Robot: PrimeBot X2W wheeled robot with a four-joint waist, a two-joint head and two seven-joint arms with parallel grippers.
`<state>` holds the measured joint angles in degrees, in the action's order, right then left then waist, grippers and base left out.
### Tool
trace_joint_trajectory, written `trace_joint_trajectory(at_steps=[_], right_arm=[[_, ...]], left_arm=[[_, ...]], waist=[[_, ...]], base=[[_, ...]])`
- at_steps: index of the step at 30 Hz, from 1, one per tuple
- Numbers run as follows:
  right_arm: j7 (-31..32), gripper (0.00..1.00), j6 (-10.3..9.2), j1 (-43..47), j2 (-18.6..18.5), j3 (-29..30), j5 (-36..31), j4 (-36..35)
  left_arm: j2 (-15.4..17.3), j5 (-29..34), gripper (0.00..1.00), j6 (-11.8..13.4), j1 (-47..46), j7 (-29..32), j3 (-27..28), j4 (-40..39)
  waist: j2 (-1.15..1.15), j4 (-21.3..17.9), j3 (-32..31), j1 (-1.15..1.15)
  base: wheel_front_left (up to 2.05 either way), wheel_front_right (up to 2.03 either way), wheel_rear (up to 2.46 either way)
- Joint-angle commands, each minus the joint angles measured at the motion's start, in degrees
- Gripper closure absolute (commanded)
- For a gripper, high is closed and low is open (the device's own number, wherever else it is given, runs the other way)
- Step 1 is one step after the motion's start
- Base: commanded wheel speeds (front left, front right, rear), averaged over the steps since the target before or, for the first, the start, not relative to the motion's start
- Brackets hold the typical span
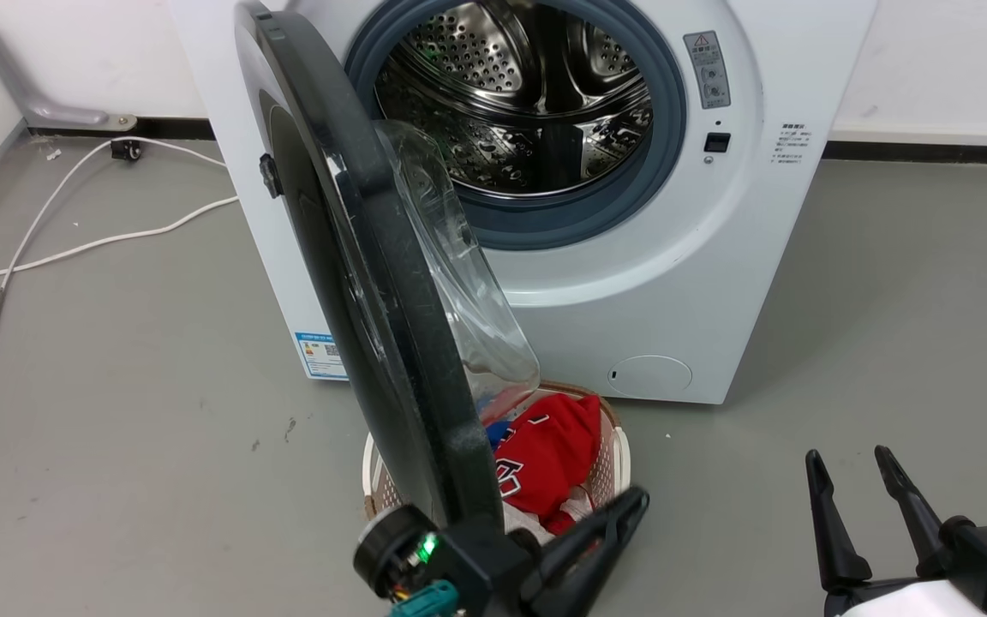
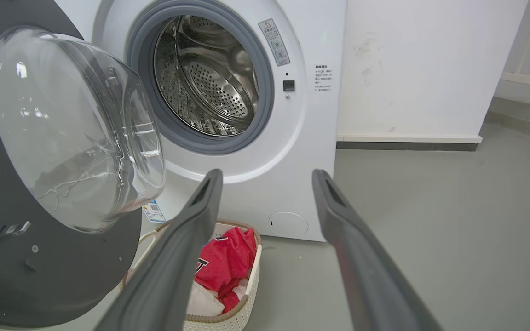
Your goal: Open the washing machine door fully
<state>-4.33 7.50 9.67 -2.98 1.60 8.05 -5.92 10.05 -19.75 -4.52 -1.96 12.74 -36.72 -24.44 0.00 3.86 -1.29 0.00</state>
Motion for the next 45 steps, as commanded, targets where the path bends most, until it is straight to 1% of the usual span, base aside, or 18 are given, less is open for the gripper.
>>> trace_joint_trajectory(at_steps=[1, 5, 7, 11, 15, 16, 23, 29, 34, 45], right_arm=[[-0.36, 0.0, -0.01, -0.42, 0.19, -0.18, 0.15, 0.29], [-0.54, 0.0, -0.01, -0.56, 0.19, -0.27, 0.38, 0.97], [-0.58, 0.0, -0.01, -0.88, 0.19, -0.43, 0.47, 1.22], [-0.74, 0.0, -0.01, -1.36, 0.19, -0.48, 0.68, 1.66], [-0.75, 0.0, -0.01, -1.41, 0.19, -0.59, 0.82, 2.04], [-0.75, 0.0, -0.01, -1.41, 0.19, -0.59, 0.82, 2.04], [-1.07, 0.0, -0.01, -1.43, 0.19, -0.71, 1.41, 2.83], [-0.97, 0.0, -0.01, -1.7, 0.19, -0.6, 1.86, 3.45], [-1.08, 0.0, -0.01, -1.96, 0.19, -0.54, 1.92, 3.73], [-0.87, 0.0, -0.01, -2.07, 0.19, 0.24, 1.86, 3.72]], left_arm=[[0.35, 0.0, 1.0, -0.09, 1.36, 0.47, -0.82, 2.45], [0.52, -0.06, 1.0, 0.07, 2.57, -0.17, -1.62, 7.89], [0.37, 0.81, 1.0, 0.65, 2.58, -1.79, -1.28, 10.82], [-0.56, 1.83, 1.0, 2.76, 1.7, -5.32, 0.6, 15.9], [-0.82, 2.04, 1.0, 4.55, 0.89, -7.81, 2.76, 19.44], [-0.82, 2.04, 1.0, 4.55, 0.89, -7.81, 2.76, 19.44], [-0.95, 1.76, 1.0, 6.76, 0.97, -10.39, 5.07, 21.15], [-0.51, 2.25, 1.0, 7.66, 1.06, -10.34, 5.13, 20.97], [-0.25, 1.59, 1.0, 8.55, 1.48, -10.74, 6.24, 20.94], [0.5, 0.75, 1.0, 9.61, 2.29, -9.86, 6.99, 17.85]], waist=[[0.0, -0.04, 0.13, 0.0], [0.0, -0.05, 0.34, 0.0], [0.0, -0.17, 0.5, 0.0], [0.0, -0.29, 0.81, 0.0], [0.0, -0.42, 0.93, 0.0], [0.0, -0.42, 0.93, 0.0], [0.0, -0.18, 0.9, 0.0], [0.0, 0.64, 1.08, 0.0], [0.0, 1.33, 1.11, 0.0], [0.0, 5.88, 1.37, 0.0]], base=[[0.0, 0.0, 0.0], [0.0, 0.0, 0.0], [0.0, 0.0, 0.0], [0.0, 0.0, 0.0], [0.0, 0.0, 0.0], [0.0, 0.0, 0.0], [0.0, 0.0, 0.0], [0.0, 0.0, 0.0], [0.0, 0.0, 0.0], [0.0, 0.0, 0.0]])
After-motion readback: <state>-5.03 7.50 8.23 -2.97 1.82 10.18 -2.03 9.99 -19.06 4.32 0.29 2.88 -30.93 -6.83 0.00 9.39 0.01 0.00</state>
